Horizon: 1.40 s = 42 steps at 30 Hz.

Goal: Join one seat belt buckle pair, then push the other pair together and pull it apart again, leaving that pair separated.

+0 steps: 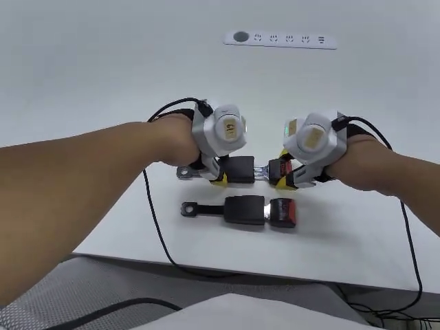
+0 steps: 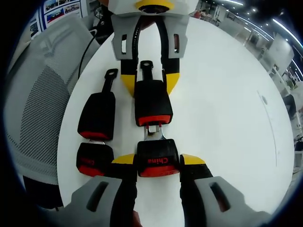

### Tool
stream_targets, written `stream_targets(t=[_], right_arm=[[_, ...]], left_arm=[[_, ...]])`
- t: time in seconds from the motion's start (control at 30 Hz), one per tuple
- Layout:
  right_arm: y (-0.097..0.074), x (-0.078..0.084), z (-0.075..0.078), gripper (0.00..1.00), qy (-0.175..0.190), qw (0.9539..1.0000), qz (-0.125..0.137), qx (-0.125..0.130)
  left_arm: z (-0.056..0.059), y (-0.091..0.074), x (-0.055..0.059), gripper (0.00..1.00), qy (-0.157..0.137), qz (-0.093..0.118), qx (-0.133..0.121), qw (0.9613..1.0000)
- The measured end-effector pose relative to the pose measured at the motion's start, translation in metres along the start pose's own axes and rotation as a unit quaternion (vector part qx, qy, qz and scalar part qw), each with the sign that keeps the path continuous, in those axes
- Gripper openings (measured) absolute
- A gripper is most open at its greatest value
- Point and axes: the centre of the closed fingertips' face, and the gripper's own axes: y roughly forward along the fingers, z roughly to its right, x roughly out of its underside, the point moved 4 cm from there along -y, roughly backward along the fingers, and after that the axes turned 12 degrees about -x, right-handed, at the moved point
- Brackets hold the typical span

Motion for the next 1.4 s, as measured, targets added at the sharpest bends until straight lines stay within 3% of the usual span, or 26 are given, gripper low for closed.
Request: stream_targets(t=[0.37,0.57,0.7,0.8,1.17,1.4], right_arm=[[0.003,-0.002,0.0,0.33,0.0,0.9999,-0.001,-0.016],[0.005,-0.007,0.0,0.32,-0.001,0.9997,-0.01,-0.022],[0.01,-0.015,-0.001,0.32,0.003,0.9997,-0.002,-0.024],[0.012,-0.019,0.0,0.32,0.003,0.9997,-0.013,-0.022],[0.009,-0.017,0.001,0.33,0.005,0.9997,-0.002,-0.023],[0.009,-0.017,0.001,0.33,0.004,0.9998,-0.004,-0.019]], left_arm=[[-0.001,0.0,0.001,0.31,0.011,0.011,0.011,0.9998],[0.0,0.0,-0.002,0.31,0.02,0.002,0.012,0.9997],[-0.001,0.001,-0.002,0.31,0.025,0.003,0.013,0.9996],[-0.001,0.001,-0.002,0.31,0.022,0.003,0.012,0.9997],[-0.001,0.001,-0.001,0.31,0.018,-0.005,0.007,0.9998],[-0.001,0.001,-0.001,0.31,0.013,0.002,0.006,0.9999]])
